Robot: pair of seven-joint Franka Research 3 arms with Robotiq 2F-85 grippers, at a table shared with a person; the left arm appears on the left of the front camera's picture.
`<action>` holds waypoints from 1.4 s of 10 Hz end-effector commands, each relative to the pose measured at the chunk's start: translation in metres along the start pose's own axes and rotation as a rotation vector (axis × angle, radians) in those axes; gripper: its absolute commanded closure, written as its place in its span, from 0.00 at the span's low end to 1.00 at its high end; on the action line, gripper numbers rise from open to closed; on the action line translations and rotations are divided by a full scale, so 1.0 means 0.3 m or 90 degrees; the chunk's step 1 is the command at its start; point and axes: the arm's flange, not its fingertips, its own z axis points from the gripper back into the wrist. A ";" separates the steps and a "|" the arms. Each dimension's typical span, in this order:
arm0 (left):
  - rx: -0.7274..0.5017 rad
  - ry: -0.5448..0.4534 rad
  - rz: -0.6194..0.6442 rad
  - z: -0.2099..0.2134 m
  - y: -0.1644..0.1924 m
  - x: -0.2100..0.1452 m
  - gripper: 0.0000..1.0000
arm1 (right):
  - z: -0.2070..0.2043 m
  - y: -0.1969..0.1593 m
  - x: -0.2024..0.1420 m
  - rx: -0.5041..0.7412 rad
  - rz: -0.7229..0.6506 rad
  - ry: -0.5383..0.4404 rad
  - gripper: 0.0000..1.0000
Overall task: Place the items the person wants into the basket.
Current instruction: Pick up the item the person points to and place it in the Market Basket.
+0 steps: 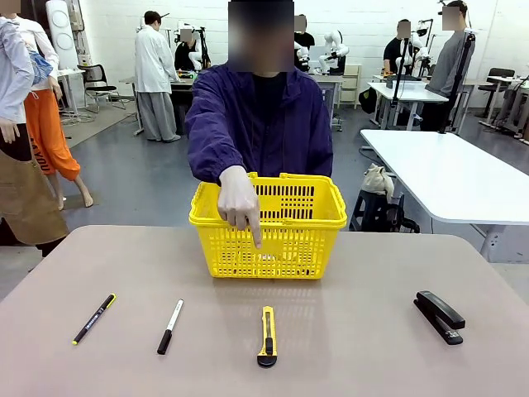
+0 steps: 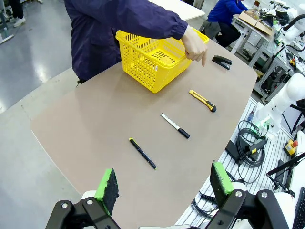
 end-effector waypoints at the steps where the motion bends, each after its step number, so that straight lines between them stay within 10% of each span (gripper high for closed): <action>1: -0.003 -0.008 -0.012 0.005 0.001 0.001 0.00 | 0.008 -0.008 0.010 0.005 0.013 -0.010 0.00; 10: 0.000 0.000 0.000 0.000 0.000 0.000 0.00 | 0.008 -0.008 0.010 0.005 0.013 -0.010 0.00; 14: -0.049 0.147 -0.234 -0.159 -0.391 0.375 0.00 | 0.008 -0.008 0.010 0.005 0.013 -0.010 0.00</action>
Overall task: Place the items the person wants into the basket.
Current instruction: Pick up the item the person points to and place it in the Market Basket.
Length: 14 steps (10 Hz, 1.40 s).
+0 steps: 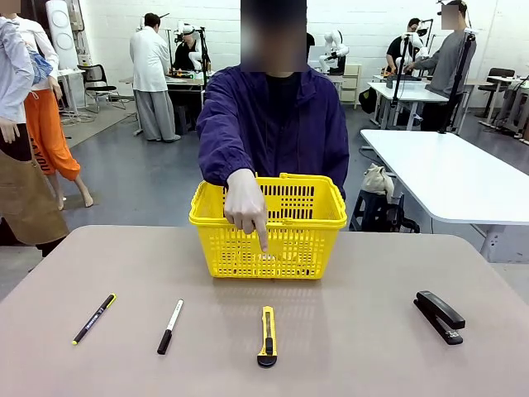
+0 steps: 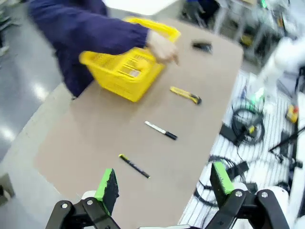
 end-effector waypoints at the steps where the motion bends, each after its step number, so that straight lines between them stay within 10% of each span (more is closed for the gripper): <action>1: -0.058 0.120 -0.083 -0.139 -0.073 0.147 0.00 | 0.008 -0.006 0.012 0.007 0.010 -0.016 0.00; 6: -0.100 0.333 -0.022 -0.662 -0.261 0.376 0.00 | 0.008 -0.006 0.012 0.007 0.010 -0.016 0.00; 14: 0.238 0.396 0.202 -1.213 -0.437 0.322 0.00 | 0.008 -0.006 0.012 0.007 0.010 -0.016 0.00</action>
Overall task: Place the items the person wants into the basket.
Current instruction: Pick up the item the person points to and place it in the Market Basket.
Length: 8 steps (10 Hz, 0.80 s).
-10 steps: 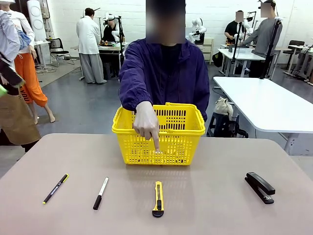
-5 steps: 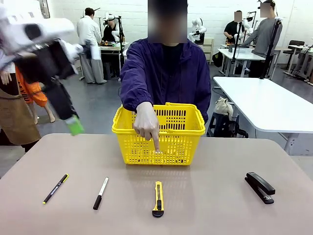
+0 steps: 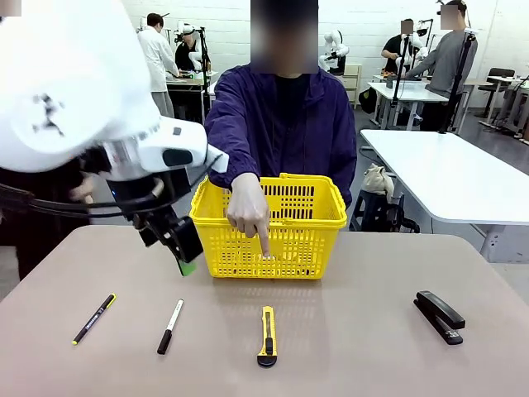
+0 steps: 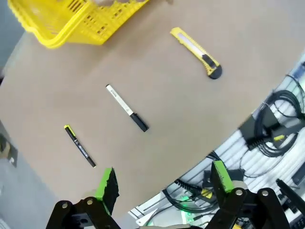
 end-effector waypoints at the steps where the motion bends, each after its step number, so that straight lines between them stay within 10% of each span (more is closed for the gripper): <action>1: -0.004 0.006 0.024 -0.035 -0.014 0.034 0.00 | 0.004 -0.008 0.010 0.008 0.010 -0.018 0.00; 8: 0.004 0.008 0.012 -0.031 -0.012 0.012 0.00 | 0.004 -0.008 0.010 0.008 0.010 -0.018 0.00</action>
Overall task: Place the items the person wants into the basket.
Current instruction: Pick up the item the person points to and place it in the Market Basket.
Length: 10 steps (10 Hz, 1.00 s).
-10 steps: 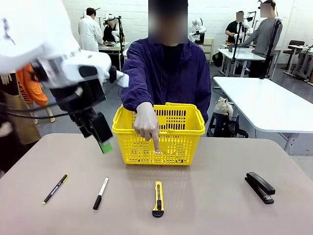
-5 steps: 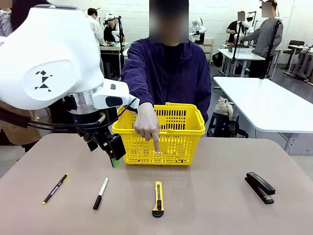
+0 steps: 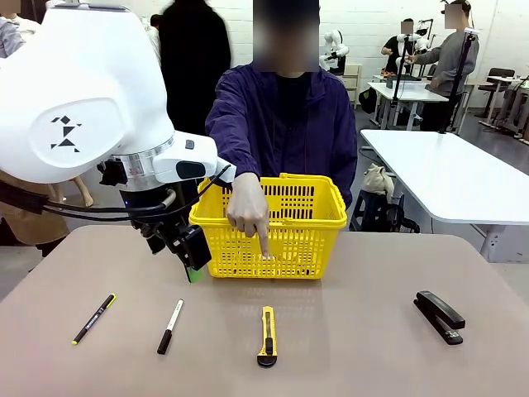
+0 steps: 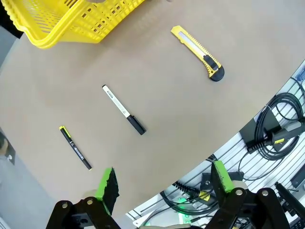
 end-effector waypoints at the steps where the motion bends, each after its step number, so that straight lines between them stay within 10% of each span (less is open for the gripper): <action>1: 0.014 0.001 0.010 0.002 -0.004 -0.009 0.00 | 0.004 -0.008 0.010 0.008 0.010 -0.018 0.00; 4: 0.002 0.000 -0.002 0.001 0.001 0.000 0.00 | 0.004 -0.008 0.010 0.008 0.010 -0.018 0.00; 10: 0.023 0.040 0.167 -0.235 -0.376 0.200 0.00 | 0.004 -0.008 0.010 0.008 0.010 -0.018 0.00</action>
